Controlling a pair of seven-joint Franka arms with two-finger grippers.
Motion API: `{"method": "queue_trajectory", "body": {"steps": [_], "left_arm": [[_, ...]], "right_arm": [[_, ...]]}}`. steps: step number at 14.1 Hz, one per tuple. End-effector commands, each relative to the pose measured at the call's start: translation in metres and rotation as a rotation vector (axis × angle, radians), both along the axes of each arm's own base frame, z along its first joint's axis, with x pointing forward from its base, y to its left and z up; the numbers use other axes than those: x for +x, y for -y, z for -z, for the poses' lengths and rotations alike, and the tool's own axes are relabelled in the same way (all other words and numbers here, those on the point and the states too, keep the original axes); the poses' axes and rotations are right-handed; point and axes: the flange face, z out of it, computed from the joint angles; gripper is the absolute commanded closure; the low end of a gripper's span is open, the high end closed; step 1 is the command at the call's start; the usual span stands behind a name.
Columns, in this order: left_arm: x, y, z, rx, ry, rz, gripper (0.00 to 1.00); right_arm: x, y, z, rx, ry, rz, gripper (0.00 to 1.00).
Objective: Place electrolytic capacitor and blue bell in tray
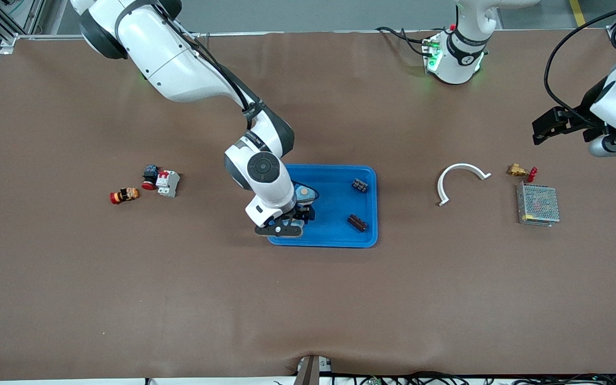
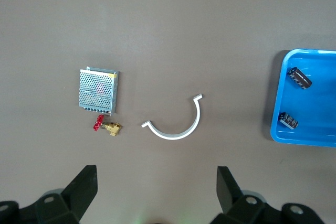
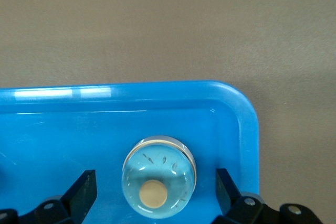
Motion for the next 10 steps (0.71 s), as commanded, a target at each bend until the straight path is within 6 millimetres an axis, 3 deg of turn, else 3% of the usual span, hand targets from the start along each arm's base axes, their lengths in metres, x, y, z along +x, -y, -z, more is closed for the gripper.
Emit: {"method": "queue_trajectory", "body": {"steps": [1,4,6,9,10], "left_arm": [[0.003,-0.009,-0.004,-0.015,-0.003,0.002,0.00],[0.003,-0.010,-0.003,-0.015,-0.005,0.001,0.00],[0.003,-0.013,-0.004,-0.015,-0.003,-0.001,0.00],[0.003,-0.012,-0.005,-0.015,0.000,0.001,0.00],[0.003,-0.011,-0.005,-0.017,-0.001,0.002,0.00]], "right_arm": [[-0.005,0.002,-0.059,-0.039,0.000,0.003,0.00],[-0.018,0.009,-0.127,-0.075,-0.027,0.010,0.00],[-0.037,0.019,-0.181,-0.063,-0.073,-0.013,0.00],[-0.067,0.068,-0.250,-0.039,-0.070,-0.057,0.00],[-0.081,0.084,-0.264,-0.056,-0.064,-0.083,0.00]]}}
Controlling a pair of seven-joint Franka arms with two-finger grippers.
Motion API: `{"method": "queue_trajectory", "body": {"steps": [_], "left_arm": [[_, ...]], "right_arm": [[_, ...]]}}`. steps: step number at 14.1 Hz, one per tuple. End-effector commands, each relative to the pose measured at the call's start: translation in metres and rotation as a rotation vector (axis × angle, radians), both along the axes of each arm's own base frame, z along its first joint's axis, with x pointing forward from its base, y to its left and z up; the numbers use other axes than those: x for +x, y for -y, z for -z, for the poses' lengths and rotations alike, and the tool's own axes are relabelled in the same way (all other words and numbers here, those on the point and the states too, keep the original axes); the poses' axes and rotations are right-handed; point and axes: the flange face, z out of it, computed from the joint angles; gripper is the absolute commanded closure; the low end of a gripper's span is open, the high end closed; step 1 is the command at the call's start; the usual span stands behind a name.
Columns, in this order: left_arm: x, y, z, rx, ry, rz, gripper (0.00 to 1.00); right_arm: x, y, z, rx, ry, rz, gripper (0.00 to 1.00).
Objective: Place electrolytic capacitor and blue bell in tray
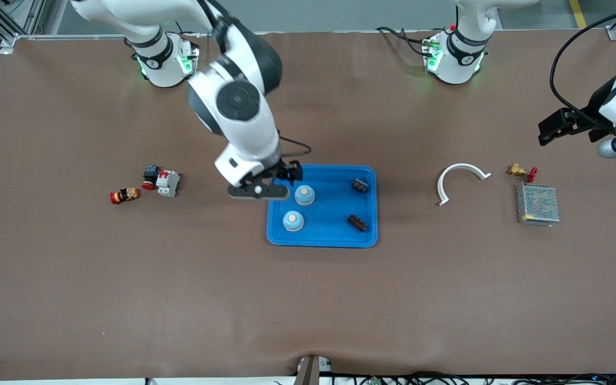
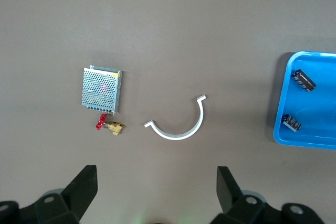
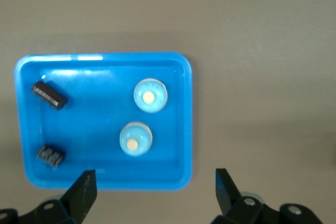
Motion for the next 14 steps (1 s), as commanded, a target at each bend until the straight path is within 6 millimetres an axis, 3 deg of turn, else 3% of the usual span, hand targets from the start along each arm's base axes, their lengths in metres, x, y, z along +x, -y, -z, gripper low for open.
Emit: {"method": "queue_trajectory", "body": {"steps": [1,4,8,12,14], "left_arm": [[0.002,-0.001,-0.005,-0.017,0.001,0.018,0.00],[0.001,0.000,-0.005,-0.017,0.001,0.019,0.00],[0.002,0.000,-0.006,-0.017,0.002,0.019,0.00],[0.001,0.000,-0.005,-0.017,0.001,0.019,0.00],[0.002,0.000,-0.006,-0.017,0.002,0.019,0.00]], "right_arm": [[-0.047,0.055,-0.040,-0.032,-0.001,-0.049,0.00],[-0.061,0.099,-0.079,-0.084,-0.034,-0.050,0.00],[-0.054,0.197,-0.128,-0.103,-0.059,-0.111,0.00],[-0.036,0.316,-0.149,-0.053,-0.078,-0.151,0.00],[-0.039,0.338,-0.157,-0.051,-0.076,-0.121,0.00]]}}
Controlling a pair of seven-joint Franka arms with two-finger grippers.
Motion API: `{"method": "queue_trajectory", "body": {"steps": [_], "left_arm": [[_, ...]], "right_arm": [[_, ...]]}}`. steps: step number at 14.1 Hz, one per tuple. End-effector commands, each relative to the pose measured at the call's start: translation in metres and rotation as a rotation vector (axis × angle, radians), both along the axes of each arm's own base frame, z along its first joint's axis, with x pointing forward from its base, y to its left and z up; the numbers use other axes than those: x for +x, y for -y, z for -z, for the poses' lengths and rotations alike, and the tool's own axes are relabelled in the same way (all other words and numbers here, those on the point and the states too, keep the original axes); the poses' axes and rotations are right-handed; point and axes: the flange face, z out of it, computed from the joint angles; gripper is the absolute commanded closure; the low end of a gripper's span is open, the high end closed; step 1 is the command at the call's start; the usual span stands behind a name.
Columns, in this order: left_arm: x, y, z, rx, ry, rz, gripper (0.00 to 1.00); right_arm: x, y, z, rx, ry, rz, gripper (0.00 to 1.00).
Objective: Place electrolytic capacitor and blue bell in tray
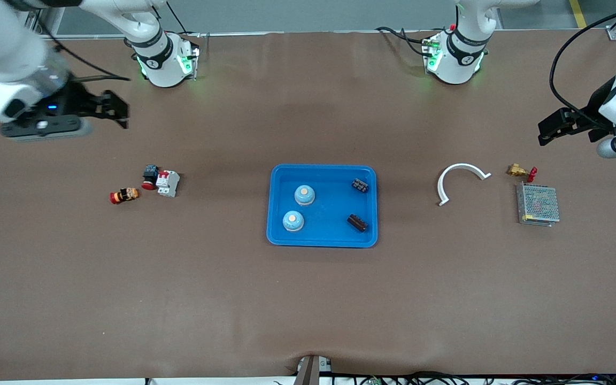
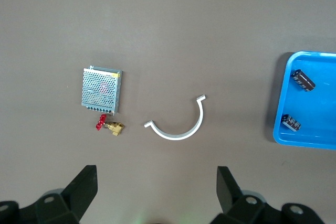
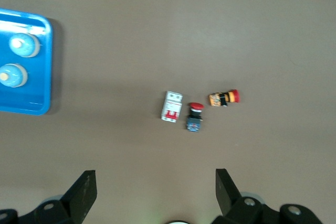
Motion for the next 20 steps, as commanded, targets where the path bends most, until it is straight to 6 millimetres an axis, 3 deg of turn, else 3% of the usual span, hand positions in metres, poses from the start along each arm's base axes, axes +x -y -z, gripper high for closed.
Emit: {"method": "queue_trajectory", "body": {"steps": [1,6,8,20], "left_arm": [[0.002,-0.001,-0.005,-0.017,0.001,0.018,0.00],[0.002,-0.001,-0.005,-0.017,0.001,0.018,0.00],[0.002,-0.001,-0.005,-0.017,0.001,0.018,0.00],[0.002,0.000,-0.005,-0.013,0.003,0.019,0.00]], "right_arm": [[-0.010,0.025,-0.007,0.021,0.004,0.032,0.00],[-0.003,0.088,-0.010,0.028,0.024,0.043,0.00],[-0.001,0.101,-0.014,0.025,0.032,0.066,0.00],[0.004,0.108,-0.019,0.013,0.041,0.073,0.00]]}}
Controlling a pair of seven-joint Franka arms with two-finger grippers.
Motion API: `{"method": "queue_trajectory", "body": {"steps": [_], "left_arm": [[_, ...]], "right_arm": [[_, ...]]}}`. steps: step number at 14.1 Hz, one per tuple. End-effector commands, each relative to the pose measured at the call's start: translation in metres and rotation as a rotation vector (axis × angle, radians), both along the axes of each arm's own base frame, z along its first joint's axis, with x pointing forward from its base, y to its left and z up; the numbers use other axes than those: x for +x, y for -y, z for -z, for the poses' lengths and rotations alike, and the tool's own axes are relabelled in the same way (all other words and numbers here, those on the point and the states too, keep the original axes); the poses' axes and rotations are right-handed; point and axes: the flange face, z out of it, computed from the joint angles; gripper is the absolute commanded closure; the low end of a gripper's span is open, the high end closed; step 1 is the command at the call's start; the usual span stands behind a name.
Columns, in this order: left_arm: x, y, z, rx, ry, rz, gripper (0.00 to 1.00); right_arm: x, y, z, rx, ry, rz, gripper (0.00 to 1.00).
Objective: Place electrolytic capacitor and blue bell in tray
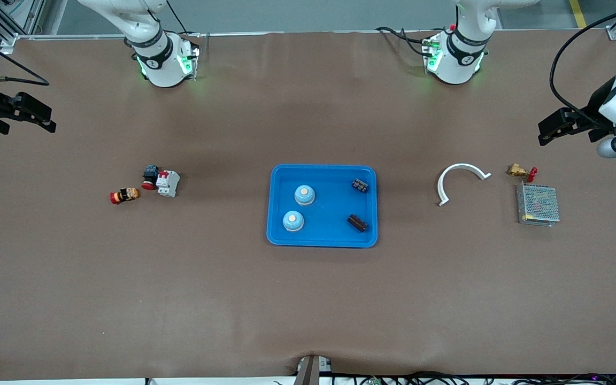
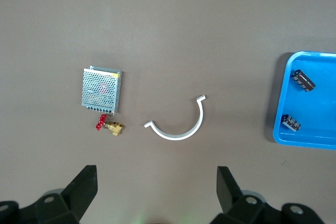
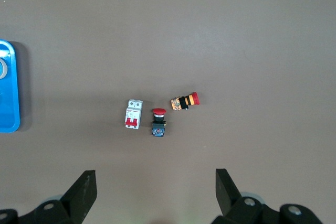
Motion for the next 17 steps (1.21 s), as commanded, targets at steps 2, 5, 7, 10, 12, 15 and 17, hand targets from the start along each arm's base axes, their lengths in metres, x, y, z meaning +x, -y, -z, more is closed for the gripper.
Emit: {"method": "queue_trajectory", "body": {"steps": [2,5,7,10,12,15,17], "left_arm": [[0.0025,-0.0002,-0.0053,-0.013,0.006,0.018,0.00],[0.0028,0.0003,-0.0055,-0.018,0.008,0.016,0.00],[0.0036,0.0006,-0.0054,-0.020,0.014,0.015,0.00],[0.0033,0.0026,-0.0040,-0.037,0.010,0.005,0.00],[0.0032,0.0038,-0.0040,-0.040,0.010,0.005,0.00],[0.0026,0.0038,-0.0040,-0.040,0.008,0.003,0.00],[0.0027,0.0030,-0.0040,-0.040,0.008,0.003,0.00]], "right_arm": [[-0.0017,0.0027,-0.0052,-0.007,-0.003,-0.004,0.00],[-0.0001,0.0019,-0.0065,-0.005,0.000,-0.006,0.00],[0.0020,-0.0002,-0.0041,-0.005,-0.003,-0.011,0.00],[0.0029,0.0007,-0.0045,-0.005,0.002,-0.006,0.00],[0.0037,0.0015,-0.0064,-0.005,0.011,-0.005,0.00],[0.0038,0.0030,-0.0093,-0.006,0.017,-0.001,0.00],[0.0044,0.0037,-0.0086,-0.004,0.017,-0.002,0.00]]}}
